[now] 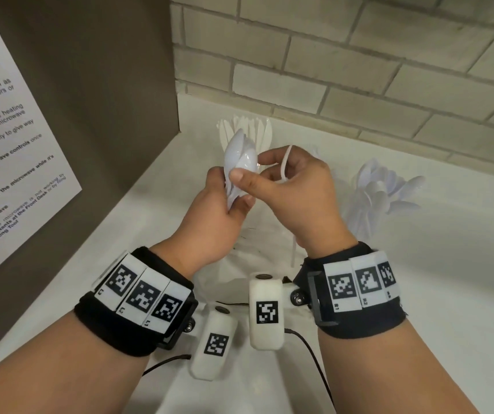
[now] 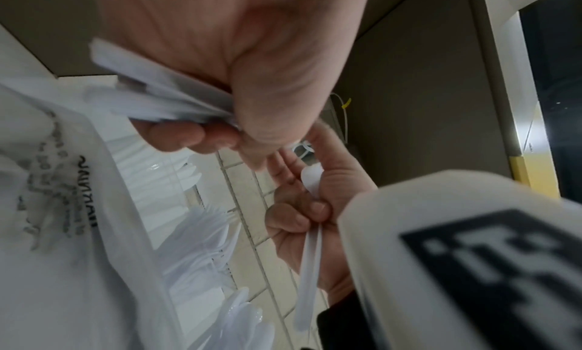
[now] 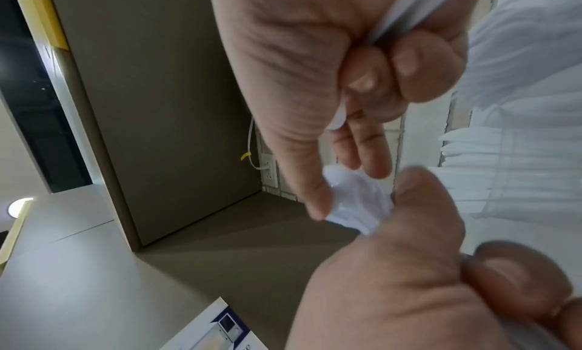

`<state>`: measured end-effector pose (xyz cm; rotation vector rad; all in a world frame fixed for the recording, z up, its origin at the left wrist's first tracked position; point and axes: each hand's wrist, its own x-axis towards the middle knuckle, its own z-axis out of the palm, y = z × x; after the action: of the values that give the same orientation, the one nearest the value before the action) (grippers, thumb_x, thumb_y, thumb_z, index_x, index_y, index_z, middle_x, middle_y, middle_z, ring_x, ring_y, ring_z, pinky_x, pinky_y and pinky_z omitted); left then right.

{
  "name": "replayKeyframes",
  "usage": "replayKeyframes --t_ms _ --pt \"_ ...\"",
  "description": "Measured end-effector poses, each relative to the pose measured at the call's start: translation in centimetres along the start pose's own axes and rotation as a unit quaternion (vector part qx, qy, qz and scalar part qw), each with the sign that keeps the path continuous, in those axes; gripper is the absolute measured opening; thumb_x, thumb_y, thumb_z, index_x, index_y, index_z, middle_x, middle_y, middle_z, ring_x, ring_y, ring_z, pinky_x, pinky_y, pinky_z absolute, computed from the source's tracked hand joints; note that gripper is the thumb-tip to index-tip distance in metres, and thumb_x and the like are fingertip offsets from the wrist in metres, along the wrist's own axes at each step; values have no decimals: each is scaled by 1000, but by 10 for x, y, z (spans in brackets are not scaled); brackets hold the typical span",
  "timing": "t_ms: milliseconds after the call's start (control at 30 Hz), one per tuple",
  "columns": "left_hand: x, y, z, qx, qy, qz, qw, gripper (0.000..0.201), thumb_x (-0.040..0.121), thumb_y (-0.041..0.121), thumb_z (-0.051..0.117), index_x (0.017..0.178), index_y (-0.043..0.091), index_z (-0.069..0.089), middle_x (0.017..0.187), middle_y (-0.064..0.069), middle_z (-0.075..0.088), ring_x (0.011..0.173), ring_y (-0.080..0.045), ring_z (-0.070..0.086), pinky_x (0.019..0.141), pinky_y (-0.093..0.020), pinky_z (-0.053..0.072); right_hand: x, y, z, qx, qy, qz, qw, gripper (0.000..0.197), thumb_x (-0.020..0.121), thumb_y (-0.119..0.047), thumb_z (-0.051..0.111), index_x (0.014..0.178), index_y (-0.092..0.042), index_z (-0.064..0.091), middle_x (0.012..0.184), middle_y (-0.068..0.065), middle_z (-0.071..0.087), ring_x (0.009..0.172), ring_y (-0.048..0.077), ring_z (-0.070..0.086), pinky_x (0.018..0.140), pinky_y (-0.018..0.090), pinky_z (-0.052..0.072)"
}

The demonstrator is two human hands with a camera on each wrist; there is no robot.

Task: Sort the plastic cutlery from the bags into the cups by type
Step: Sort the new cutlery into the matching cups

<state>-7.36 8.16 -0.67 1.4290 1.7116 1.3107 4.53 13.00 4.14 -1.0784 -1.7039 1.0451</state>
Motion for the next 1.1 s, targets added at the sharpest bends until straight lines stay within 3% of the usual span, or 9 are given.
replayKeyframes --t_ms 100,200,433,567,667,767,867,967,1100 --pt "-1 1 1 -100 -36 -14 994 42 90 28 64 125 19 43 106 -1 65 92 -14 65 71 -28 54 -1 1 0 27 -25 4 999 24 77 -19 79 97 -12 68 82 9 73 71 12 71 69 17 54" --pt "-3 3 0 -219 -54 -31 974 43 90 19 66 128 23 47 95 2 62 70 -5 58 56 -19 45 -1 1 -1 27 -46 4 999 23 81 -16 74 104 -15 68 88 8 74 83 18 71 83 34 57" --pt "-3 2 1 -119 -25 -13 993 29 97 26 53 123 21 40 99 2 61 71 -7 56 59 -27 46 -3 1 0 -60 -49 -34 996 26 85 -27 68 111 -28 65 83 -15 67 82 -10 60 69 2 42" --pt "-3 0 2 -28 -12 21 999 28 97 22 52 118 23 34 102 1 63 83 -10 63 66 -20 52 -4 3 0 -59 -14 -53 997 37 75 -35 79 108 -24 65 71 -9 67 70 -5 61 62 4 41" --pt "-2 -3 2 -112 -67 27 991 46 96 13 55 136 21 35 127 3 60 114 -6 59 95 -24 50 -5 4 -2 -45 -12 -63 997 29 79 -24 77 102 -20 61 75 -5 70 65 -6 61 59 5 41" --pt "0 -6 0 -161 -92 36 982 51 95 7 56 142 17 39 134 2 58 124 -8 54 103 -27 45 -9 4 -3 -54 -20 -93 994 18 82 -15 73 95 -21 62 78 -14 64 77 -11 57 65 4 40" --pt "2 -12 -1 -155 -67 13 986 35 91 23 63 122 10 56 114 -8 68 110 -21 63 99 -43 49 -12 4 -5 -45 -17 -118 992 24 80 -13 74 92 -28 60 80 -14 60 78 -3 57 66 9 41" --pt "-2 -10 -1 -184 -75 23 980 4 89 17 61 86 15 59 76 10 62 77 -8 59 75 -25 48 -13 3 -13 -27 -40 -91 995 60 63 -27 88 113 -35 55 90 -12 60 89 1 57 66 16 43" --pt "-4 -5 0 -199 -116 54 972 17 85 10 55 74 23 56 72 2 53 74 -16 50 71 -34 43 -14 1 -16 -17 -84 -80 993 77 59 -25 91 125 -34 52 98 -14 68 105 -4 57 73 14 43"
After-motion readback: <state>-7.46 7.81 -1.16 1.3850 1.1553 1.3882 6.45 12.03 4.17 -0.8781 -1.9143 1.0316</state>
